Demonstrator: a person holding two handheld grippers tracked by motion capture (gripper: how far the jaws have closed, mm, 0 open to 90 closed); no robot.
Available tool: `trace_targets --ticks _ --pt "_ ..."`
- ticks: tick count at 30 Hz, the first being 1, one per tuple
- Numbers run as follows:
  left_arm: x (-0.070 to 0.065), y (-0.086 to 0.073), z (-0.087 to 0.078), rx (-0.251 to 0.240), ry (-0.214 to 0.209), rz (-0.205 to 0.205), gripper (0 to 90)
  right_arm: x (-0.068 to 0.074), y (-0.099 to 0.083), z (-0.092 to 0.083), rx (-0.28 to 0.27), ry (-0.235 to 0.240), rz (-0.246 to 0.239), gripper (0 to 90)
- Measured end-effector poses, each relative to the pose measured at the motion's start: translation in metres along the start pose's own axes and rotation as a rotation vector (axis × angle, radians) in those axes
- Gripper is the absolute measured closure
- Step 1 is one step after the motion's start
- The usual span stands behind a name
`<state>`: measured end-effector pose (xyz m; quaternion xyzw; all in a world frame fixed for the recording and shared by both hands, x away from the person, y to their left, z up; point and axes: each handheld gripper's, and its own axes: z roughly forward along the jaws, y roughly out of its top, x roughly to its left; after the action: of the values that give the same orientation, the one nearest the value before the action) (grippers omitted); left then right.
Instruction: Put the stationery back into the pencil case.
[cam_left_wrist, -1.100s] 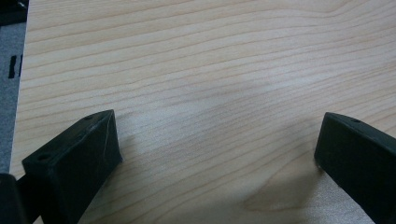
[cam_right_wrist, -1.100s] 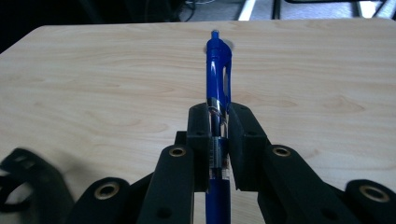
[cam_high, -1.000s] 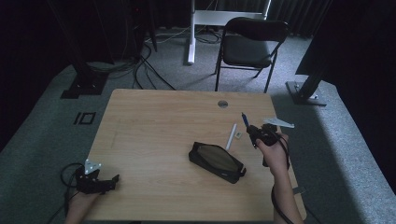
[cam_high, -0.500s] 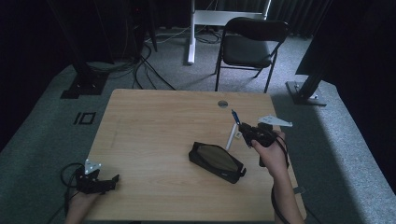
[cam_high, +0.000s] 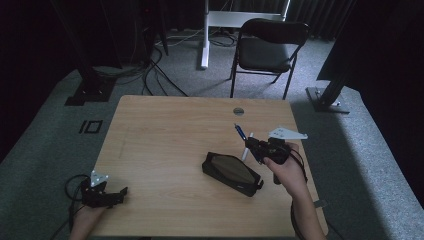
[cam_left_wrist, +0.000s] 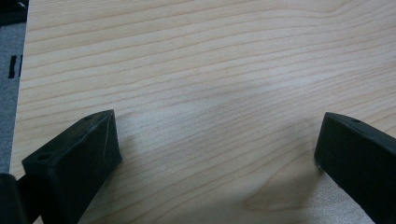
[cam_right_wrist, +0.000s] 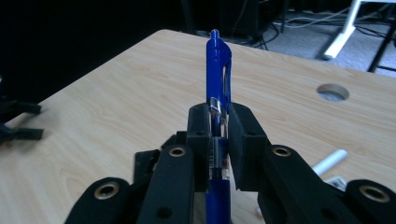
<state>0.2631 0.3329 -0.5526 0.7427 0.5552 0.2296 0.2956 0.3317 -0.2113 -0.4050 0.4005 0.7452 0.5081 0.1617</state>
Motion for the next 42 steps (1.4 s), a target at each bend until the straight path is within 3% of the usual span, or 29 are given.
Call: trace_targets --ticks 7,9,15,17,22,24,26,29,33,42 --pt "0.0 0.0 0.0 0.001 0.0 0.0 0.3 0.017 0.005 -0.006 0.003 0.067 -0.063 79.5" --pt "0.0 0.0 0.0 0.001 0.0 0.0 0.3 0.021 0.006 -0.007 0.002 0.074 -0.079 79.5" --pt "0.0 0.0 0.0 0.001 0.0 -0.001 0.3 0.029 0.004 -0.004 0.025 0.157 -0.155 79.5" --pt "0.0 0.0 0.0 0.001 0.0 0.0 0.3 0.03 0.002 -0.003 0.033 0.17 -0.155 79.5" --pt "0.0 0.0 0.0 -0.001 0.0 -0.001 0.3 0.027 -0.003 0.002 0.052 0.178 -0.169 79.5" --pt "0.0 0.0 0.0 0.0 0.0 -0.001 0.3 0.026 -0.006 0.004 0.066 0.182 -0.2 79.5" --pt "0.0 0.0 0.0 0.001 0.0 0.001 0.3 0.026 -0.008 0.006 0.064 0.228 -0.2 79.4" --pt "0.0 0.0 0.0 0.0 0.0 0.0 0.3 0.025 -0.011 0.01 0.077 0.245 -0.217 79.4" --pt "0.0 0.0 0.0 0.0 0.0 -0.001 0.3 0.019 -0.018 0.019 0.116 0.219 -0.232 79.4" --pt "0.0 0.0 0.0 0.001 0.0 0.0 0.3 0.005 -0.038 0.038 0.184 0.241 -0.213 79.4"
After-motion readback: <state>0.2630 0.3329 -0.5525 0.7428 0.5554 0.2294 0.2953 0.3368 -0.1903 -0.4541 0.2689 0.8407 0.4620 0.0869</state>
